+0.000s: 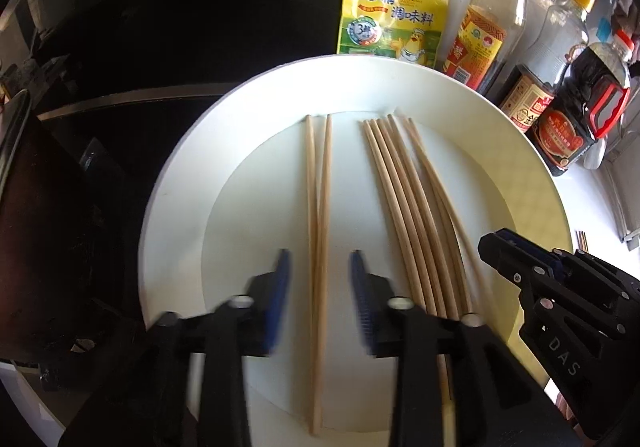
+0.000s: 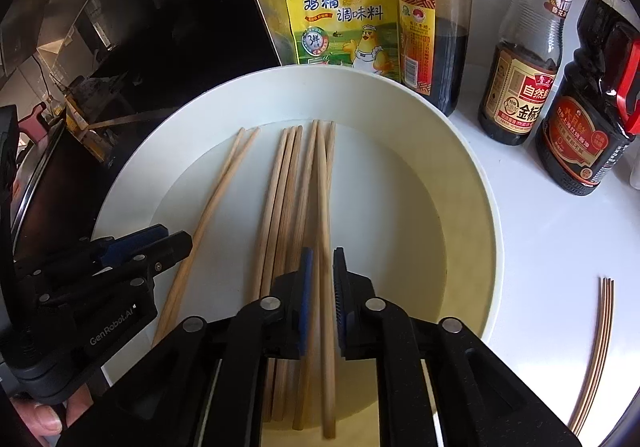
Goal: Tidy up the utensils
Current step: 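Carry the right tool's chopstick into the white bowl and open it while the left tool does the same, then withdraw both open tools from the bowl back over the chopstick row, then close the right tool on one wooden chopstick while the left tool grasps another, then carry the right tool's chopstick into the white bowl and open it while the left tool does the same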
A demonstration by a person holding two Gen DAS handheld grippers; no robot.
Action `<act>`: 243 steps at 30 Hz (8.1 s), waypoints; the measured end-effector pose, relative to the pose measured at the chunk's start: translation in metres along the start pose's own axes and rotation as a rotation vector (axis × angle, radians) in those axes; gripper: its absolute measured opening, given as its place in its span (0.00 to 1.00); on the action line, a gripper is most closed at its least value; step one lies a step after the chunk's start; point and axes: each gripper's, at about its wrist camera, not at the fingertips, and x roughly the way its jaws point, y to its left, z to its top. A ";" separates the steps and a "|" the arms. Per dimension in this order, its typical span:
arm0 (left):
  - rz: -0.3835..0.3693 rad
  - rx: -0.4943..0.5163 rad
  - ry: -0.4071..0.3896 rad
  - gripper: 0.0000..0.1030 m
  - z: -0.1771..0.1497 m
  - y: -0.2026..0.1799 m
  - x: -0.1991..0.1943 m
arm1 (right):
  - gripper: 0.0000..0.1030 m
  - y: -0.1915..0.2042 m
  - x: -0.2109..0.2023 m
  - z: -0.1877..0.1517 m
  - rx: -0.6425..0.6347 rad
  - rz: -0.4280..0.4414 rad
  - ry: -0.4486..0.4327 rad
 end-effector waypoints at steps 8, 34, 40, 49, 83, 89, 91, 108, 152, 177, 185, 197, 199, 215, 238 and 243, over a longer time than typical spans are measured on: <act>0.015 -0.026 -0.053 0.69 -0.002 0.006 -0.022 | 0.22 -0.004 -0.016 -0.006 0.004 -0.016 -0.026; -0.018 -0.002 -0.131 0.77 -0.042 -0.035 -0.090 | 0.30 -0.025 -0.109 -0.059 0.030 -0.058 -0.131; -0.042 0.015 -0.138 0.80 -0.055 -0.059 -0.102 | 0.34 -0.047 -0.134 -0.076 0.048 -0.084 -0.152; -0.078 0.057 -0.134 0.81 -0.071 -0.106 -0.107 | 0.37 -0.099 -0.165 -0.106 0.100 -0.147 -0.171; -0.134 0.189 -0.028 0.84 -0.124 -0.250 -0.046 | 0.40 -0.236 -0.123 -0.182 0.197 -0.247 -0.069; -0.125 0.180 -0.015 0.84 -0.125 -0.250 -0.040 | 0.40 -0.237 -0.113 -0.183 0.196 -0.236 -0.051; -0.123 0.178 -0.012 0.84 -0.124 -0.250 -0.038 | 0.40 -0.237 -0.112 -0.183 0.191 -0.234 -0.048; -0.131 0.168 0.008 0.84 -0.122 -0.263 -0.026 | 0.40 -0.235 -0.101 -0.179 0.097 -0.291 -0.022; -0.068 0.263 0.016 0.66 -0.140 -0.315 0.013 | 0.40 -0.278 -0.107 -0.180 0.028 -0.261 -0.067; -0.162 0.180 -0.113 0.07 -0.101 -0.252 -0.071 | 0.06 -0.228 -0.163 -0.141 0.073 -0.183 -0.154; -0.208 0.164 -0.226 0.07 -0.061 -0.214 -0.121 | 0.06 -0.172 -0.180 -0.092 0.025 -0.126 -0.239; -0.255 0.132 -0.349 0.07 -0.026 -0.168 -0.178 | 0.06 -0.116 -0.191 -0.051 -0.027 -0.068 -0.307; -0.240 0.121 -0.375 0.07 -0.018 -0.155 -0.185 | 0.06 -0.107 -0.189 -0.043 -0.034 -0.053 -0.314; -0.079 0.069 -0.399 0.07 0.038 -0.039 -0.130 | 0.06 -0.016 -0.083 0.011 -0.090 0.033 -0.179; -0.052 0.026 -0.051 0.08 0.001 -0.011 -0.022 | 0.06 0.008 -0.005 0.001 -0.068 0.004 0.039; -0.027 0.003 -0.054 0.29 0.003 -0.006 -0.028 | 0.12 0.007 -0.010 0.003 -0.058 0.008 0.024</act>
